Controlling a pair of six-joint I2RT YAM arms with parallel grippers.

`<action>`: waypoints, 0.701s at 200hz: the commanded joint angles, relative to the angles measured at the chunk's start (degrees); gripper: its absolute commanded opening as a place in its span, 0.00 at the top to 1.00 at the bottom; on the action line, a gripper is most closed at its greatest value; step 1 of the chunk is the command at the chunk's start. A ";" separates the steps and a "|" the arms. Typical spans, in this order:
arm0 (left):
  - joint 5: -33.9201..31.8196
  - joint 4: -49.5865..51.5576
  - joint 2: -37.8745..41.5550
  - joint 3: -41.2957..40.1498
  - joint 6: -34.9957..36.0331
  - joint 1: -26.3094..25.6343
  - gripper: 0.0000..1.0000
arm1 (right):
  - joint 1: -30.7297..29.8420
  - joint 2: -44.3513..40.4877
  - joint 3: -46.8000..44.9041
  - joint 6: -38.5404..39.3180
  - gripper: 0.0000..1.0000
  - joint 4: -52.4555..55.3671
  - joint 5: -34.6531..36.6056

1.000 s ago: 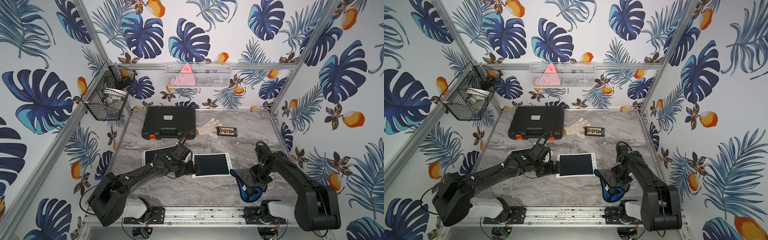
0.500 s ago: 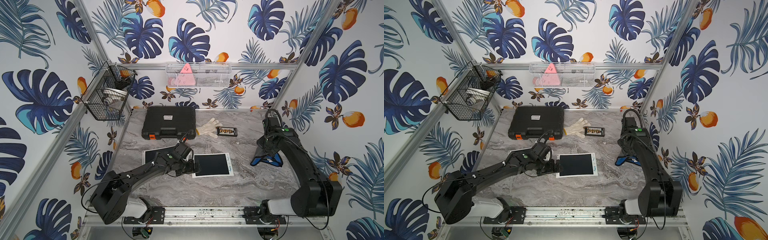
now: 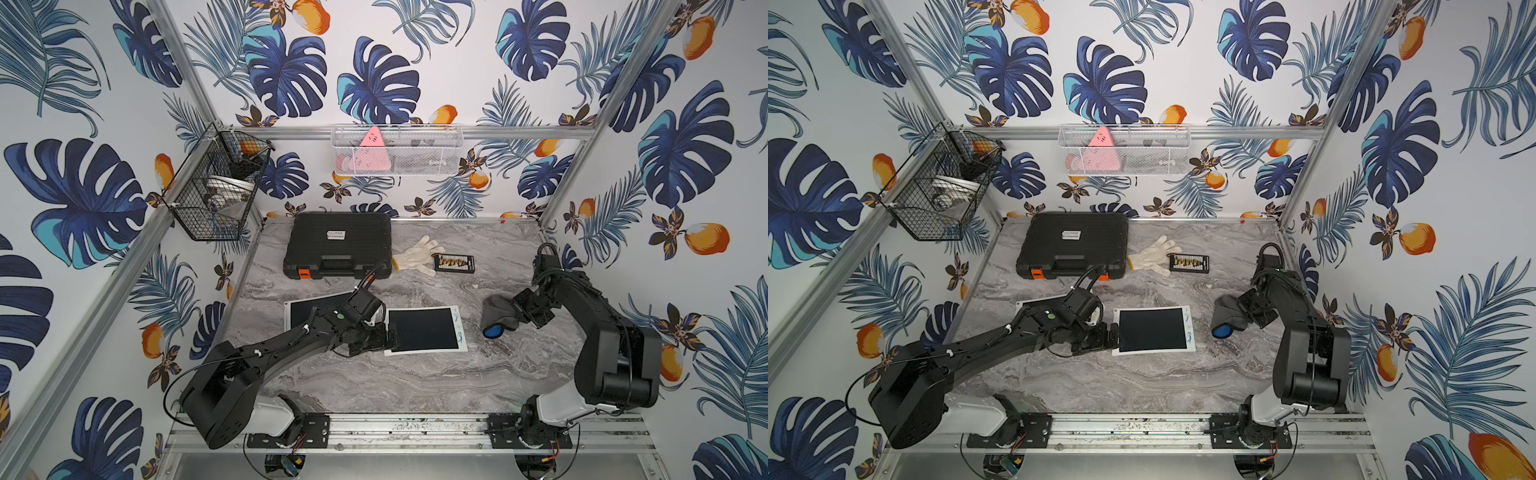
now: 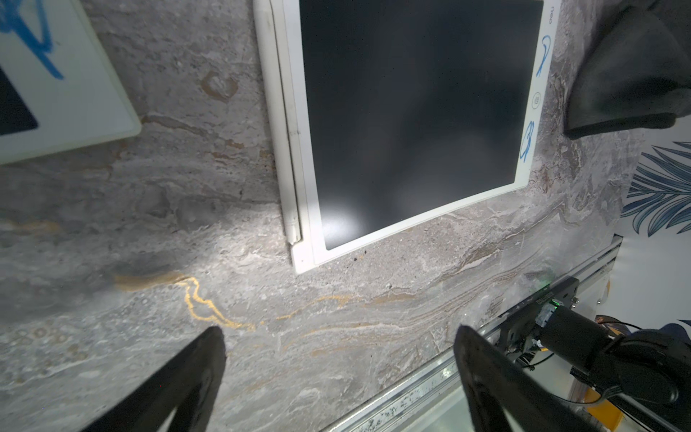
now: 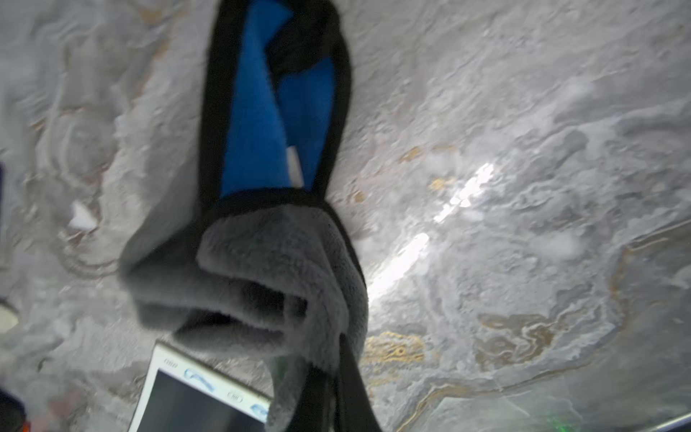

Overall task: Wipe the drawing tablet
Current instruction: Pick up the cleaning item at the center of the board.

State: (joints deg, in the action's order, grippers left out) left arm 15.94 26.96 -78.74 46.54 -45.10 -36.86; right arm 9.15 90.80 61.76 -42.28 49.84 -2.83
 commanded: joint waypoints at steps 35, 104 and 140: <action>-0.18 0.19 -0.81 0.65 1.02 -0.06 0.01 | 0.11 6.72 7.86 4.30 0.83 0.60 0.96; -0.12 -0.24 -2.02 1.26 1.58 0.03 0.01 | -9.76 6.28 6.99 0.72 0.45 -0.87 0.72; 0.59 0.11 -2.86 1.91 2.47 0.84 0.01 | -8.39 12.90 8.96 3.03 0.39 -1.94 1.61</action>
State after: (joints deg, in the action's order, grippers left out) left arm 16.05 27.05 -81.38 47.90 -44.16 -36.71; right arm 0.16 100.57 69.17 -40.07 48.93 -2.22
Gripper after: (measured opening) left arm 0.989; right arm 0.582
